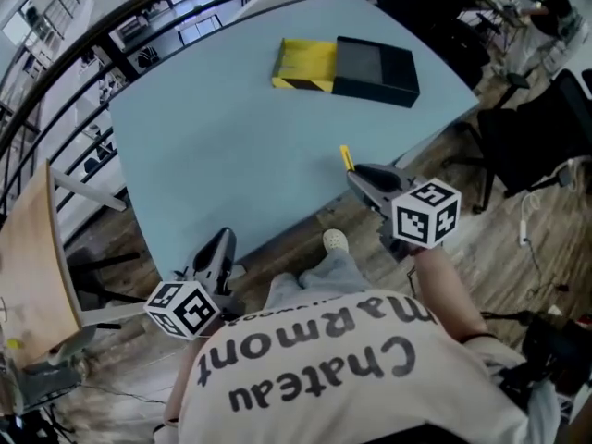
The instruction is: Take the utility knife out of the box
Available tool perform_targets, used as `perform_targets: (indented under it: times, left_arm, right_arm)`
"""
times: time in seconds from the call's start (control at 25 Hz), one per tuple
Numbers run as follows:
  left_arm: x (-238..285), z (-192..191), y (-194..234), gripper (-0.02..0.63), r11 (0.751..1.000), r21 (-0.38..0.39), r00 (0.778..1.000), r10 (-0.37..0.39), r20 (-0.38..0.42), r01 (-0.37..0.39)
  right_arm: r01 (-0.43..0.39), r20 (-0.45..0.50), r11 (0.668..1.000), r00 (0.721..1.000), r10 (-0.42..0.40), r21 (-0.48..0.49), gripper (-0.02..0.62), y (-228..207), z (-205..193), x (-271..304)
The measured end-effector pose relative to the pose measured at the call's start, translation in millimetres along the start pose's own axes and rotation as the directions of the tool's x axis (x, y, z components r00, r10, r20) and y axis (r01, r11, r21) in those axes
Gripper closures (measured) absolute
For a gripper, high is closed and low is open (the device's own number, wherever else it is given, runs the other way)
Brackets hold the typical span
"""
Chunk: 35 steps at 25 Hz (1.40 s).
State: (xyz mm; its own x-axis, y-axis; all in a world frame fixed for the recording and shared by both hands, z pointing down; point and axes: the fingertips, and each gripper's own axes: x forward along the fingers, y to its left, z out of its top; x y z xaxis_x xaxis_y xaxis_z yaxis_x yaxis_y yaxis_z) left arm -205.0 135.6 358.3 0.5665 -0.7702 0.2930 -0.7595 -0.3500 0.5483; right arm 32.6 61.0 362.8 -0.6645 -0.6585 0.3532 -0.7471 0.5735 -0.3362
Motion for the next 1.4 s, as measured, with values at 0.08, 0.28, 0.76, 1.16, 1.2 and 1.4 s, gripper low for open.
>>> perform_targets:
  times: [0.08, 0.28, 0.76, 1.16, 1.2, 1.4]
  left_arm:
    - [-4.6, -3.5, -0.7, 0.604, 1.0, -0.006, 1.0, -0.001, 0.005, 0.001]
    - [-14.7, -14.2, -4.1, 0.604, 1.0, -0.027, 1.0, 0.002, 0.012, -0.002]
    - [-11.5, -24.7, -31.5, 0.604, 0.997, -0.055, 0.997, 0.065, 0.043, -0.063]
    - [17.8, -42.2, -82.1, 0.604, 0.996, -0.023, 0.996, 0.082, 0.034, -0.082]
    - [19.2, -47.2, -85.9, 0.604, 0.996, -0.028, 0.996, 0.084, 0.027, -0.083]
    - [22.5, -69.6, -108.5, 0.604, 0.996, -0.046, 0.997, 0.083, 0.007, -0.083]
  right_arm:
    - [-0.005, -0.008, 1.0, 1.0, 0.005, -0.004, 0.511, 5.6, -4.2, -4.0]
    - [0.006, -0.045, 1.0, 0.999, -0.006, -0.013, 0.511, 12.6, -13.7, -11.1]
    - [-0.045, -0.05, 0.999, 0.998, 0.044, -0.007, 0.511, -6.8, -18.3, -36.9]
    - [-0.002, -0.074, 0.999, 0.997, 0.005, 0.042, 0.511, -58.4, -45.3, -107.1]
    - [-0.004, -0.072, 0.999, 0.997, 0.007, 0.043, 0.511, -59.9, -46.3, -111.5]
    - [-0.003, -0.089, 1.0, 0.996, 0.005, 0.029, 0.511, -66.1, -58.6, -135.3]
